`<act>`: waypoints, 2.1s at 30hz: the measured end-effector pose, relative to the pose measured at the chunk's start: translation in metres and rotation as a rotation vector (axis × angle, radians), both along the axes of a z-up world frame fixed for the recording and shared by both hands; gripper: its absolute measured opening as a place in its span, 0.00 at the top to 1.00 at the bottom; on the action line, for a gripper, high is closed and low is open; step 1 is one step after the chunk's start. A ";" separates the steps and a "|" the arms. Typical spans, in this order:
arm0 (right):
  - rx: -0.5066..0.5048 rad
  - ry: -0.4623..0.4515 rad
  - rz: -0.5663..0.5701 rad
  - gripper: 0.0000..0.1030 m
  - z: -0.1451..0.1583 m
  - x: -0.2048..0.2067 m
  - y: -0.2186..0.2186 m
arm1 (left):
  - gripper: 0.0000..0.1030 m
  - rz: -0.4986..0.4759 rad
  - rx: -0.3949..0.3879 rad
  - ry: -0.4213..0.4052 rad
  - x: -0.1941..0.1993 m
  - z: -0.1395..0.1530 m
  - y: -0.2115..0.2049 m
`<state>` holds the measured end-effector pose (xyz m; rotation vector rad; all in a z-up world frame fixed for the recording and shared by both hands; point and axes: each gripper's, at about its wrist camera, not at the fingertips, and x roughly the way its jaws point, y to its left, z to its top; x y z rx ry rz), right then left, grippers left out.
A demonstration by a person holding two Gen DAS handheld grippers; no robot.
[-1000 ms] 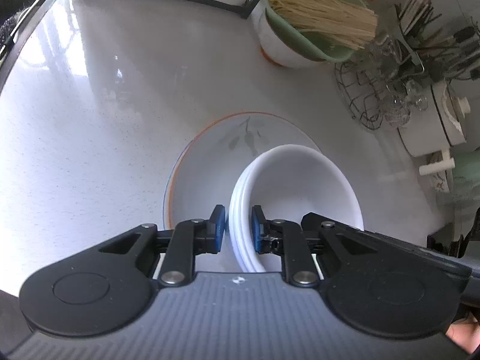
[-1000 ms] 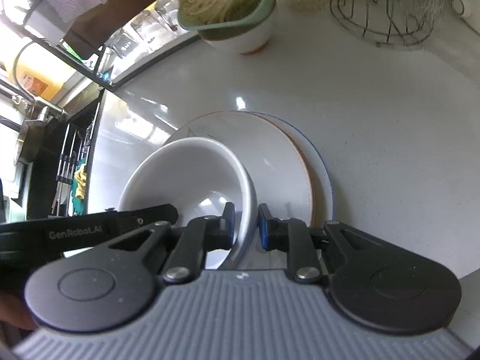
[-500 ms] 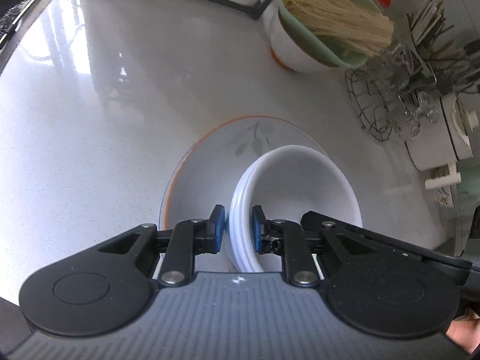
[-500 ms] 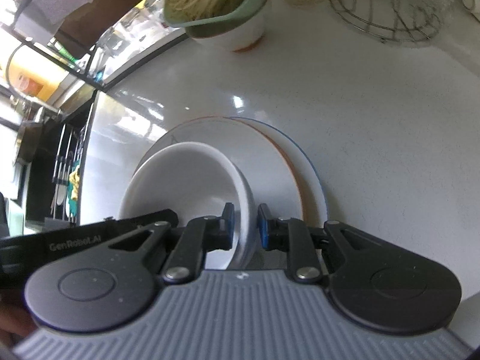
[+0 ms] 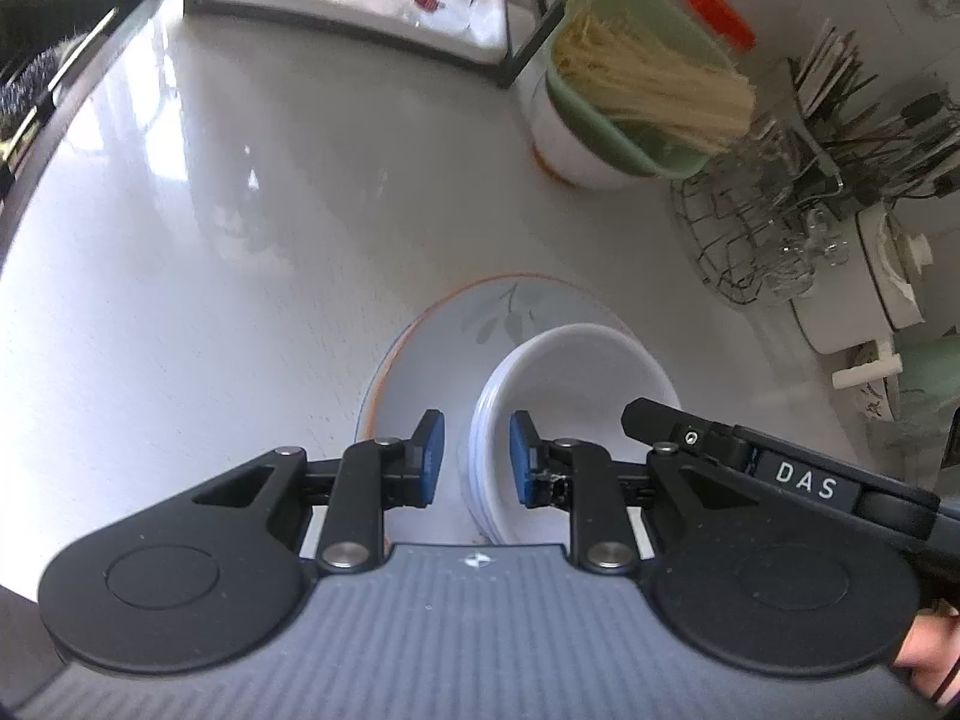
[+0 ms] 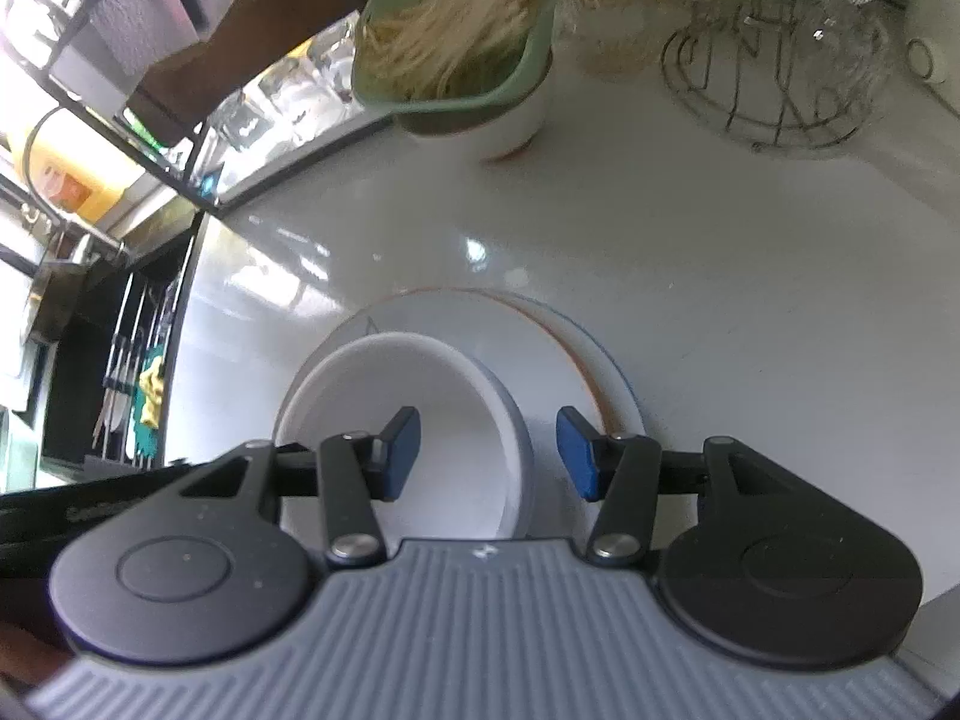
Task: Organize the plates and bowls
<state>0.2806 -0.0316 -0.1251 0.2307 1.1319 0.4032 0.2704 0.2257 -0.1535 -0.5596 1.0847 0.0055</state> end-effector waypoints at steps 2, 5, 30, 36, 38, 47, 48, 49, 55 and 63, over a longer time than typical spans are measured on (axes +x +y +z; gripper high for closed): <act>-0.009 -0.016 -0.005 0.49 0.004 -0.003 0.001 | 0.74 -0.008 0.009 -0.014 -0.003 0.007 0.001; -0.005 -0.032 -0.015 0.49 0.012 -0.007 0.003 | 0.74 -0.022 0.019 -0.038 -0.008 0.020 0.004; 0.017 -0.451 -0.022 0.49 0.152 -0.115 -0.024 | 0.69 -0.072 0.168 -0.443 -0.121 0.175 -0.026; 0.064 -0.539 -0.010 0.48 0.171 -0.152 -0.054 | 0.59 -0.048 0.188 -0.489 -0.162 0.188 -0.059; 0.069 -0.550 0.010 0.48 0.173 -0.161 -0.061 | 0.52 -0.026 0.184 -0.479 -0.176 0.188 -0.069; 0.059 -0.615 0.061 0.48 0.174 -0.207 -0.098 | 0.35 0.027 0.271 -0.473 -0.234 0.186 -0.117; 0.057 -0.613 0.059 0.48 0.173 -0.211 -0.102 | 0.35 0.026 0.276 -0.476 -0.239 0.186 -0.122; 0.056 -0.612 0.057 0.48 0.172 -0.216 -0.107 | 0.34 0.020 0.280 -0.481 -0.244 0.186 -0.126; 0.067 -0.617 0.041 0.47 0.162 -0.243 -0.122 | 0.30 0.007 0.265 -0.482 -0.268 0.182 -0.139; 0.030 -0.647 -0.014 0.34 0.146 -0.281 -0.127 | 0.22 -0.024 0.284 -0.475 -0.299 0.167 -0.138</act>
